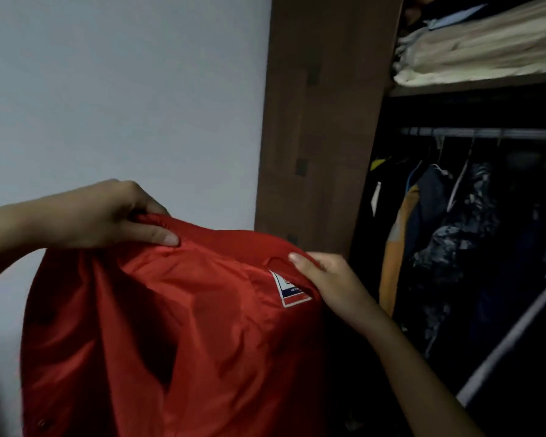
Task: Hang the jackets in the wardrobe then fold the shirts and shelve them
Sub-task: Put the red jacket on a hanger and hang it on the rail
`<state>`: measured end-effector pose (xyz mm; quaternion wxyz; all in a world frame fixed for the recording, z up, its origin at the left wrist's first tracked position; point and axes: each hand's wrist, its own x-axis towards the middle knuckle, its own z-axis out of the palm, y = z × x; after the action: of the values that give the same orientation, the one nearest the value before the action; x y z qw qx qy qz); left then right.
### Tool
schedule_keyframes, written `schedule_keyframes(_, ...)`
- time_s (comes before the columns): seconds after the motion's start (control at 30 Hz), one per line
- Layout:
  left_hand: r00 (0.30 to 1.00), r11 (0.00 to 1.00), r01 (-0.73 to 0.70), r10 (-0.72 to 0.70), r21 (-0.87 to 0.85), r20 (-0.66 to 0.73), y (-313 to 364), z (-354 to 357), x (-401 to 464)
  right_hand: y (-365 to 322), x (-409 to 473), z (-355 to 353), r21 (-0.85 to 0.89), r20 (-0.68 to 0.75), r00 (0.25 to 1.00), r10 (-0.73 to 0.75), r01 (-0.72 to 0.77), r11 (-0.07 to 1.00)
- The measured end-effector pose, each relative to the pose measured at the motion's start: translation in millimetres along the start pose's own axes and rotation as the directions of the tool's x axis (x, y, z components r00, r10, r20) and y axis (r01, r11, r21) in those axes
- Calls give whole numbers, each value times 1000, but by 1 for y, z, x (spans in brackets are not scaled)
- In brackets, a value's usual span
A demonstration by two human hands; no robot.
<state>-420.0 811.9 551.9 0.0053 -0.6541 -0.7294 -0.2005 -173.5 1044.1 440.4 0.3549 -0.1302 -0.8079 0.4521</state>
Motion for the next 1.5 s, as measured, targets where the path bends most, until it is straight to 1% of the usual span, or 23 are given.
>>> schedule_keyframes(0.03,999,999,-34,34,10,-25,-1,4,17,0,4,-13,-33,-36,999,-23,21,999)
schedule_keyframes(0.1,993,993,-105,102,-54,-53,-4,12,52,-2,7,-41,-109,-92,993,-77,66,992)
schedule_keyframes(0.23,965,948,-253,233,-195,-120,8,24,113,-5,6,-86,-214,-142,987,-79,48,976)
schedule_keyframes(0.3,951,917,-298,260,-266,-167,18,30,137,-2,0,-102,-199,-110,994,-4,-18,980)
schedule_keyframes(0.37,937,887,-335,279,-317,-210,25,31,158,4,-8,-118,-165,-64,989,131,-140,976)
schedule_keyframes(0.43,920,865,-380,318,-328,-228,26,30,182,14,-17,-129,-149,-56,967,248,-254,956)
schedule_keyframes(0.5,897,857,-432,378,-281,-228,24,33,208,31,-21,-137,-196,-120,950,290,-309,931)
schedule_keyframes(0.57,867,838,-492,447,-236,-218,21,41,232,46,-22,-141,-267,-245,927,283,-345,900)
schedule_keyframes(0.6,851,821,-521,479,-234,-216,22,46,243,52,-23,-142,-325,-338,907,250,-362,874)
schedule_keyframes(0.63,838,804,-543,500,-242,-220,23,52,253,58,-24,-145,-399,-456,871,183,-384,833)
schedule_keyframes(0.7,820,772,-570,515,-281,-249,26,63,272,64,-27,-152,-494,-673,740,6,-456,740)
schedule_keyframes(0.73,808,754,-588,528,-294,-261,29,68,281,66,-28,-156,-494,-736,674,-56,-479,725)
schedule_keyframes(0.77,791,734,-611,548,-297,-271,31,73,291,65,-29,-159,-472,-775,626,-87,-481,739)
schedule_keyframes(0.8,777,718,-629,567,-298,-275,34,78,299,64,-31,-165,-454,-798,594,-105,-477,753)
schedule_keyframes(0.83,766,703,-642,580,-305,-277,38,82,306,60,-35,-172,-450,-807,579,-117,-475,757)
schedule_keyframes(0.93,770,689,-638,578,-343,-269,47,97,325,45,-42,-193,-502,-800,579,-155,-504,703)
schedule_keyframes(1.0,787,696,-616,564,-369,-250,55,106,334,39,-44,-208,-515,-794,591,-143,-530,674)
schedule_keyframes(1.07,792,681,-607,559,-409,-245,64,113,342,40,-45,-221,-523,-779,617,-109,-545,655)
schedule_keyframes(1.2,794,654,-600,556,-461,-245,89,122,356,46,-40,-244,-517,-749,660,-55,-532,671)
schedule_keyframes(1.37,783,659,-619,558,-427,-274,118,122,382,46,-18,-272,-458,-755,653,-51,-471,754)
schedule_keyframes(1.43,785,665,-618,555,-419,-277,129,119,392,46,-4,-283,-436,-754,657,-5,-494,753)
schedule_keyframes(1.5,777,658,-628,564,-416,-281,138,115,399,50,11,-296,-412,-742,666,78,-545,730)
